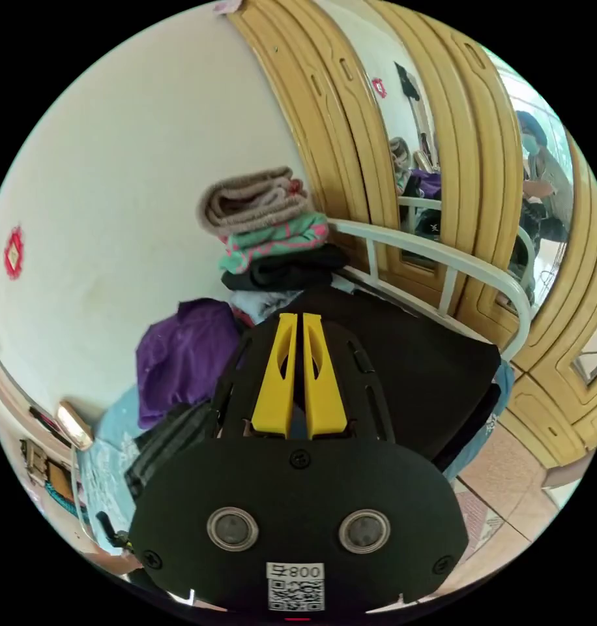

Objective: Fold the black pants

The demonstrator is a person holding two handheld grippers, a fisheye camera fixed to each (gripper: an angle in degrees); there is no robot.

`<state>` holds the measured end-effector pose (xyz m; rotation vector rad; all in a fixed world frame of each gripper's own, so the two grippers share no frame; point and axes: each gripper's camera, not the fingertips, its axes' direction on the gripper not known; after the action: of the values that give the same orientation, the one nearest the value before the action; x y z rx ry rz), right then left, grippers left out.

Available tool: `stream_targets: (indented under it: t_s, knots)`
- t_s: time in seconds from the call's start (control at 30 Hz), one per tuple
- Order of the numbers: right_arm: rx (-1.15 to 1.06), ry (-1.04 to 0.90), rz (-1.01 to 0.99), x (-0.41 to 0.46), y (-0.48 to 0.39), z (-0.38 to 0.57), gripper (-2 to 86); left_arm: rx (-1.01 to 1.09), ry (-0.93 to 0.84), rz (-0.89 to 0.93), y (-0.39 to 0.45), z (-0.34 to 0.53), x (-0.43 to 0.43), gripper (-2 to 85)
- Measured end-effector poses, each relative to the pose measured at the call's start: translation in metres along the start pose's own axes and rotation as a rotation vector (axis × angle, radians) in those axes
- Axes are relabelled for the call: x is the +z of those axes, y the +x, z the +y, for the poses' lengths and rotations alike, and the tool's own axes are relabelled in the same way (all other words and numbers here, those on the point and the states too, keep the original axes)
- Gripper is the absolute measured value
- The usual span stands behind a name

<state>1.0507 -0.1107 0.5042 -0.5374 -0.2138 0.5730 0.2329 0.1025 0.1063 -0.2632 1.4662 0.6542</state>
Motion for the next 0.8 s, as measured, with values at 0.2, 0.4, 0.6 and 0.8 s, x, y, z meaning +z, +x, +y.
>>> stream_targets:
  t_s: [0.2, 0.4, 0.6, 0.8]
  knots:
    - [-0.067, 0.180, -0.233, -0.122, -0.044, -0.025, 0.4, 0.078, 0.071, 0.000, 0.079, 0.032, -0.066, 0.3]
    - [-0.155, 0.303, -0.471, -0.231, -0.131, -0.049, 0.6, 0.156, 0.225, -0.060, 0.165, 0.075, -0.162, 0.9]
    - [-0.264, 0.352, -0.755, -0.316, -0.245, -0.047, 0.4, 0.231, 0.473, -0.169, 0.257, 0.129, -0.272, 5.2]
    - [-0.385, 0.268, -0.920, -0.358, -0.373, -0.002, 0.0, 0.245, 0.599, -0.334, 0.341, 0.185, -0.360, 13.7]
